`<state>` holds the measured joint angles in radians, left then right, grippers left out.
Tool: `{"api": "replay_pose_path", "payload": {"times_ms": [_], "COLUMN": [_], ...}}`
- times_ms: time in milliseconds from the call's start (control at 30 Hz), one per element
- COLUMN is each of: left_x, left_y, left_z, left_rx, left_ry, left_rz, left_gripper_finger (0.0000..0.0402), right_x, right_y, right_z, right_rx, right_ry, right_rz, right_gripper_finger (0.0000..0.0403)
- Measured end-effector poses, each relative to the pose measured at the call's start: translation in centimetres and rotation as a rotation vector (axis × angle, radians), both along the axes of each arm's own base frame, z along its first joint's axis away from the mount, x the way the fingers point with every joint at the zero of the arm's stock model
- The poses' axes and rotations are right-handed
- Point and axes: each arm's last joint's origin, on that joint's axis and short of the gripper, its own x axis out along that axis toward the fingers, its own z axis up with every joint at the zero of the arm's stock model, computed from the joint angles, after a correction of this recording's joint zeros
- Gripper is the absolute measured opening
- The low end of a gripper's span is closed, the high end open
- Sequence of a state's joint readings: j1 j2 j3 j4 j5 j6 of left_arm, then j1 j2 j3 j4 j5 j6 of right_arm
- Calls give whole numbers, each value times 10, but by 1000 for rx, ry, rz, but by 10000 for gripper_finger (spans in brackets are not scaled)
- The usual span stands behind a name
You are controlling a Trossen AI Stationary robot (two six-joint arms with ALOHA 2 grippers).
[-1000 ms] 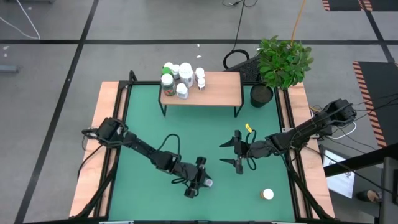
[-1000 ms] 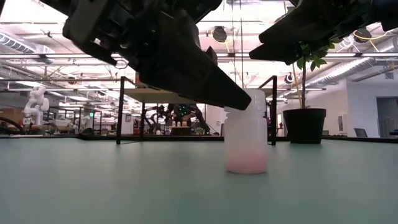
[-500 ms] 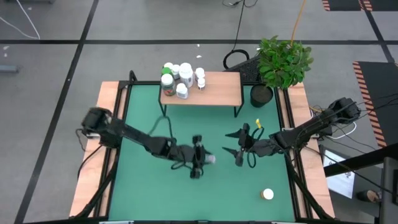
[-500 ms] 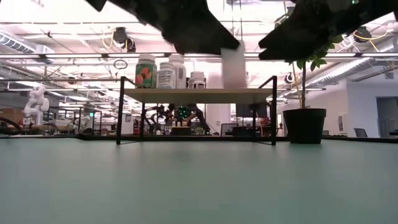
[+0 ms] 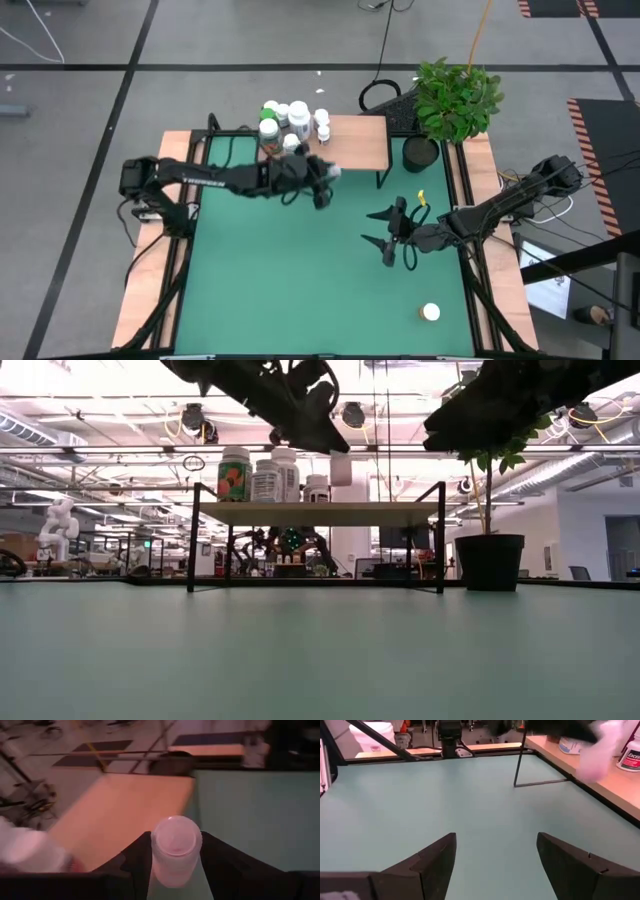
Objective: Pick and place medicine bottles onto shelf by color
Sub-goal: Put the white bottle on the shelf, then put the orange bottle on the shelf
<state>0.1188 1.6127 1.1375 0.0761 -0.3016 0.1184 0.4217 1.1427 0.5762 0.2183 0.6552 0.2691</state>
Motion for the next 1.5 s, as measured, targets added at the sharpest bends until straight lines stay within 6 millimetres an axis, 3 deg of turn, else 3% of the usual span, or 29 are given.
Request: {"api": "replay_pose_path", "payload": {"times_ms": [233,433,1067,1367,1500], "left_x": [-6,-13,-16,-17,-16], "left_y": [41,58,64,65,55], "left_z": [10,5,2,1,7], "left_rx": [-7,-47,-95,-99,-71], "left_ry": [-10,28,34,40,33], "left_rz": [115,181,207,213,174], "left_gripper_finger": [156,156,161,239,265], "right_x": [-1,-1,0,0,-2], "right_y": [-1,-1,-1,0,2], "right_z": [-2,-2,-1,-1,-2], "right_rx": [-9,-6,11,-3,9], "right_ry": [20,23,6,13,58], "right_rz": [-2,-5,-9,1,121], "right_gripper_finger": [270,270,270,270,270]}}
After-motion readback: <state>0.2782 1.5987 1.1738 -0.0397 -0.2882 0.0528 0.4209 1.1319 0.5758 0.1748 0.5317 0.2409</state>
